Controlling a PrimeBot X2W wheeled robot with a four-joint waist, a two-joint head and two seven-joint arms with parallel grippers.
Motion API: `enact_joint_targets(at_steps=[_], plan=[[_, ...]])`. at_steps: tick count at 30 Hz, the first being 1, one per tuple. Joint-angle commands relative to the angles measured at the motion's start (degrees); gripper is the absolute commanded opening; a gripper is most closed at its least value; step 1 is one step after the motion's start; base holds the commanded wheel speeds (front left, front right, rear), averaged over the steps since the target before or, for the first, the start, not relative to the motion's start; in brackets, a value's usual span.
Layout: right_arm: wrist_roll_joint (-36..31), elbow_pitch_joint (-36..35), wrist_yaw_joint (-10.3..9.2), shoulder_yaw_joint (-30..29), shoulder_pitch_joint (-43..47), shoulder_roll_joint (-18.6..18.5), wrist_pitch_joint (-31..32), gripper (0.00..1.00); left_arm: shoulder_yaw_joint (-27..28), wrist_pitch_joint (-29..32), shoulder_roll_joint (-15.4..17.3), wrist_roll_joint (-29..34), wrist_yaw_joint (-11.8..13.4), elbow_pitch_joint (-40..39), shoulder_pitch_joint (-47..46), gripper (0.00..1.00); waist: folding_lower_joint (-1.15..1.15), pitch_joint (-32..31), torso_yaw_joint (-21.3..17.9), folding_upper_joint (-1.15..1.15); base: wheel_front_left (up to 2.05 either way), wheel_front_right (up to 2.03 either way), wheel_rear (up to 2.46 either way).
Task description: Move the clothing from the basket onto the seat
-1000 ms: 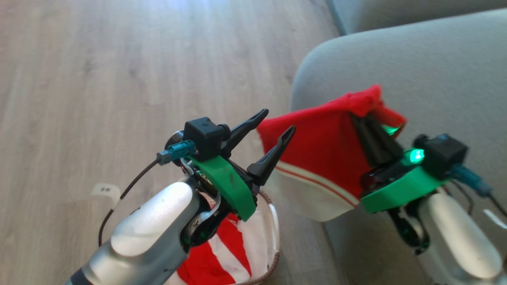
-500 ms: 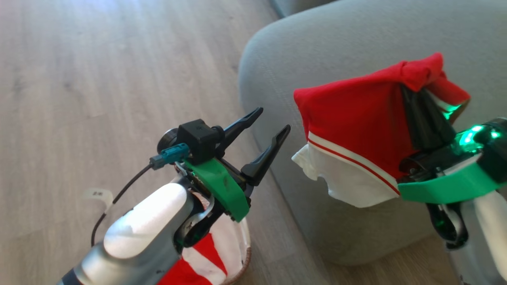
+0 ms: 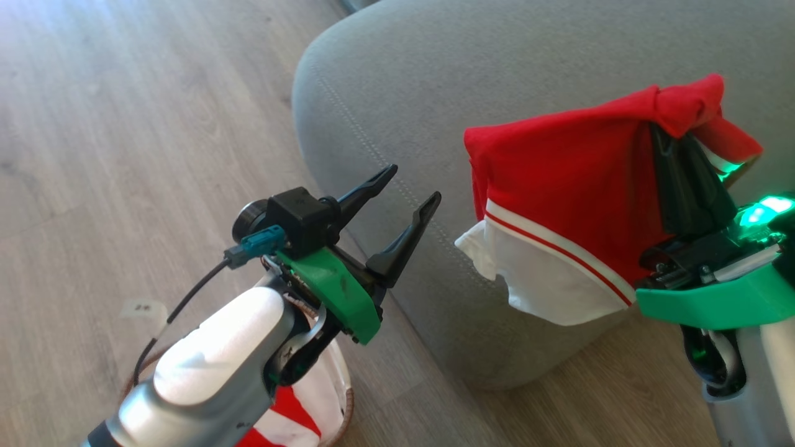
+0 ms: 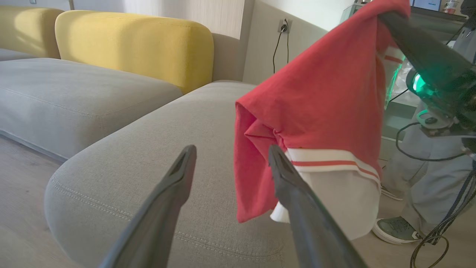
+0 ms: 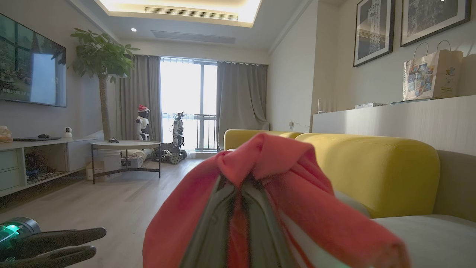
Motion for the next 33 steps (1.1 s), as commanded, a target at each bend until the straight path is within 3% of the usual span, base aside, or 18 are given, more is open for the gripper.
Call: enact_joint_targets(at_steps=[1,12,24,33], plan=[[-0.33,-2.38,-0.01,0.45,-0.42,-0.09,-0.37,0.00,2.32,-0.56,1.67,0.40,0.50,-1.35,-1.97,1.00,0.00,0.37,-0.91,0.00,0.00,0.00,0.00],[1.82,1.68,-0.01,1.51,-6.77,-3.17,-0.37,0.00,1.64,-0.10,2.01,1.45,0.56,-2.50,-3.54,1.00,0.00,3.47,-0.68,0.00,0.00,0.00,0.00],[6.78,13.56,-0.01,0.02,-23.19,-9.45,-0.37,0.00,0.94,2.86,3.61,3.18,-0.19,-5.72,-7.93,1.00,0.00,12.97,4.61,0.00,0.00,0.00,0.00],[7.86,21.71,-0.01,-4.98,-32.08,-13.12,-0.37,0.00,0.56,4.80,4.28,4.12,-0.91,-7.98,-11.10,1.00,0.00,19.54,7.76,0.00,0.00,0.00,0.00]])
